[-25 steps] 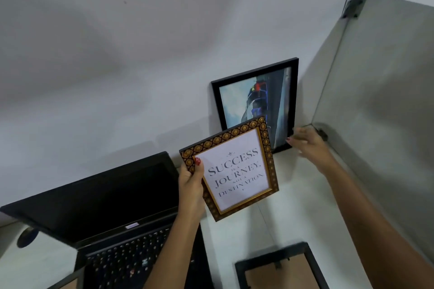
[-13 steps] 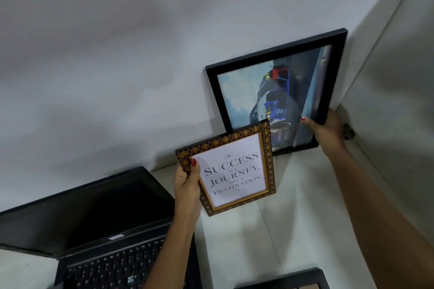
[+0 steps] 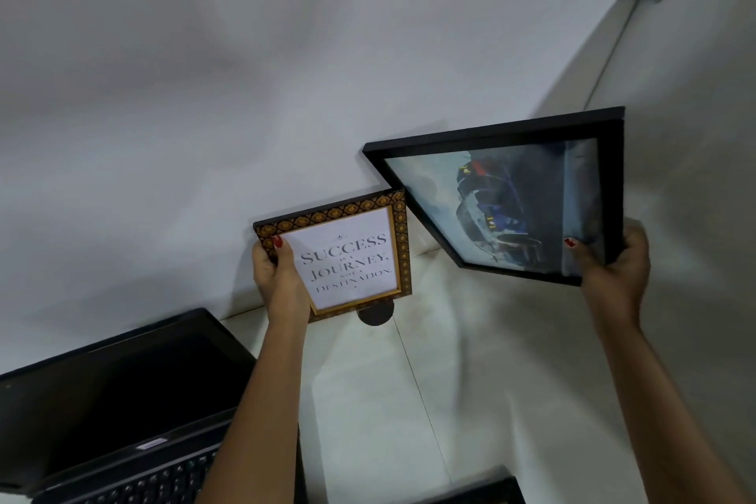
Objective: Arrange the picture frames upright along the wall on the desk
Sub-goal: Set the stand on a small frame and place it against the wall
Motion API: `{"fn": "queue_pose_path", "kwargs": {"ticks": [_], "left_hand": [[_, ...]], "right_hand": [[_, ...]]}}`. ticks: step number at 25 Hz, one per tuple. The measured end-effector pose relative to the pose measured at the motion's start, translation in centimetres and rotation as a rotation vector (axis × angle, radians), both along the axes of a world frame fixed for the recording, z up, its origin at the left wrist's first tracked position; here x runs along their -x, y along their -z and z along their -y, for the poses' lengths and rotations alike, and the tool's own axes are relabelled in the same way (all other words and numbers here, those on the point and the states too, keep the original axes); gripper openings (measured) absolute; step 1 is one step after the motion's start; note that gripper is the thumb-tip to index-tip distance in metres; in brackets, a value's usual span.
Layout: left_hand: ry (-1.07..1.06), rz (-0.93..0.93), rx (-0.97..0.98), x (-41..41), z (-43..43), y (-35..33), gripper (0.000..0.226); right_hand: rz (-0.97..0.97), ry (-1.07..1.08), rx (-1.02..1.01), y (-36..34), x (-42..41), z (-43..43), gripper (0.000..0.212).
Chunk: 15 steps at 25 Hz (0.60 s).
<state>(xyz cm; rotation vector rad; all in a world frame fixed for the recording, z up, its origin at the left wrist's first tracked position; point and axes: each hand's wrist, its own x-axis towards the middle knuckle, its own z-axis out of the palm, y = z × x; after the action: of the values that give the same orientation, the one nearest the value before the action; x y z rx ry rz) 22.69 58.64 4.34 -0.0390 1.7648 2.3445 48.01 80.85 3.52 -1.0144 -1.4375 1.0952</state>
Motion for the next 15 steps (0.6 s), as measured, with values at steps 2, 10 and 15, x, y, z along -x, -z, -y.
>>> {"fn": "queue_pose_path", "kwargs": {"ticks": [2, 10, 15], "left_hand": [[0.023, 0.039, -0.001, 0.3, -0.6, -0.2, 0.018], [-0.127, 0.079, 0.052, -0.5, -2.7, 0.8, 0.028], [-0.140, 0.079, 0.053, 0.1, -2.4, 1.0, 0.033]], "right_hand": [[-0.002, 0.015, -0.004, 0.1, -0.4, 0.4, 0.042], [0.054, 0.168, 0.007, 0.6, -2.6, 1.7, 0.030], [0.021, 0.216, 0.050, 1.9, -3.9, 1.4, 0.027]]}}
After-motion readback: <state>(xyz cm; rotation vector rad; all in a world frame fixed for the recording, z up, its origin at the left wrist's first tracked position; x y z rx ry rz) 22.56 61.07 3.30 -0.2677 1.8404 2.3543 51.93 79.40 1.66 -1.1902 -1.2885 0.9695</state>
